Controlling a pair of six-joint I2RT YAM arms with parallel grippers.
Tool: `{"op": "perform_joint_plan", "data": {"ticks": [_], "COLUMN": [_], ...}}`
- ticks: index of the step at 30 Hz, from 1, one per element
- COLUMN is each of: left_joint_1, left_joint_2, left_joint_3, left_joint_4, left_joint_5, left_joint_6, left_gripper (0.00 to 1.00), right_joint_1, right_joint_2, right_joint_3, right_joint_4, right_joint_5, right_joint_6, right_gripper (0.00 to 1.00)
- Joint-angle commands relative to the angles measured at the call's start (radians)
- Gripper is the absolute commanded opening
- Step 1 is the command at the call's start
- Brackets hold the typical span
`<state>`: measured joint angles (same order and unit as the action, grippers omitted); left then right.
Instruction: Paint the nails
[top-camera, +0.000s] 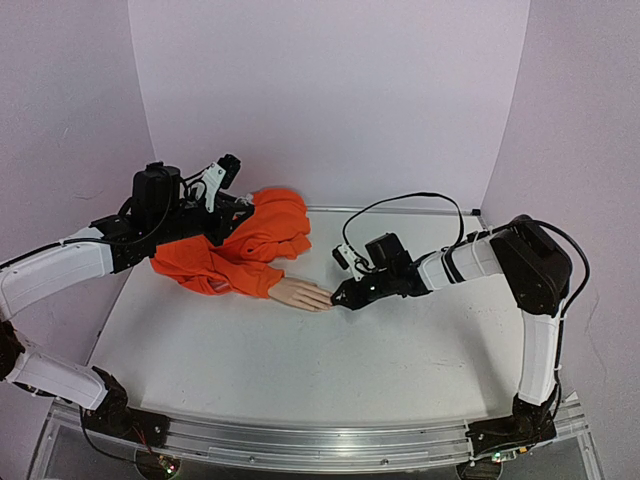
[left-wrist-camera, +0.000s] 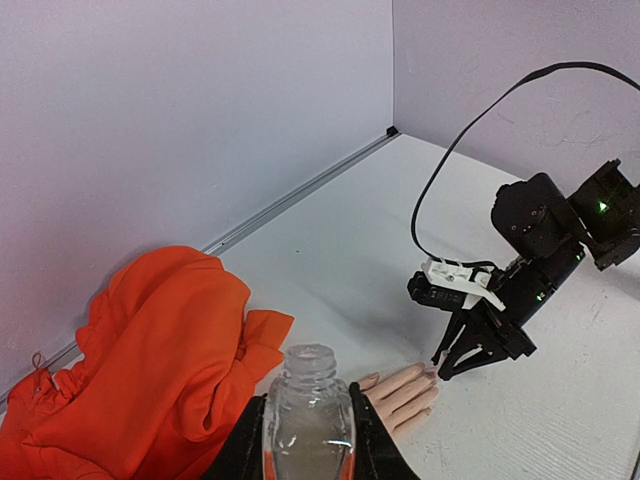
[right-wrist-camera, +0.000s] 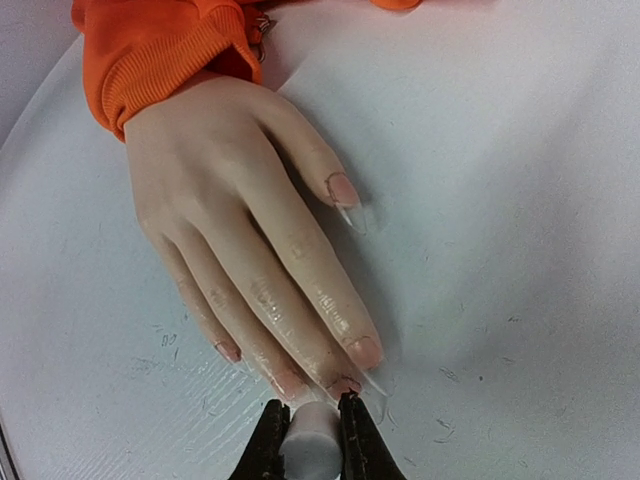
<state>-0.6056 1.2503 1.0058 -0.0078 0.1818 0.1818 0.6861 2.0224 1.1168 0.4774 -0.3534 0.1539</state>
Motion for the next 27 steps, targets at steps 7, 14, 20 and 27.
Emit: {"op": "perform_joint_plan", "data": {"ticks": [7,14,20,27], "left_joint_1": [0.002,0.001,0.001,0.001], "left_joint_2": [-0.028,-0.029,-0.03,-0.031], "left_joint_3": [0.013,0.011,0.01,0.01], "left_joint_4": [0.064,0.064,0.065,0.064], "left_joint_5": [0.016,0.018,0.018,0.019], "left_joint_6": [-0.016,-0.017,-0.018,-0.018], "left_gripper": [0.0,0.0,0.0,0.0], "right_joint_1": [0.006,0.007,0.006,0.006], "right_joint_2": [-0.025,-0.033,-0.041,-0.052], "right_joint_3": [-0.014,-0.019,-0.023,-0.027], "right_joint_4": [-0.011,-0.011,-0.011,-0.006], "right_joint_5": [0.004,0.013,0.021,0.019], "right_joint_6": [0.003,0.003,0.001,0.001], "right_gripper": [0.0,0.0,0.0,0.0]}}
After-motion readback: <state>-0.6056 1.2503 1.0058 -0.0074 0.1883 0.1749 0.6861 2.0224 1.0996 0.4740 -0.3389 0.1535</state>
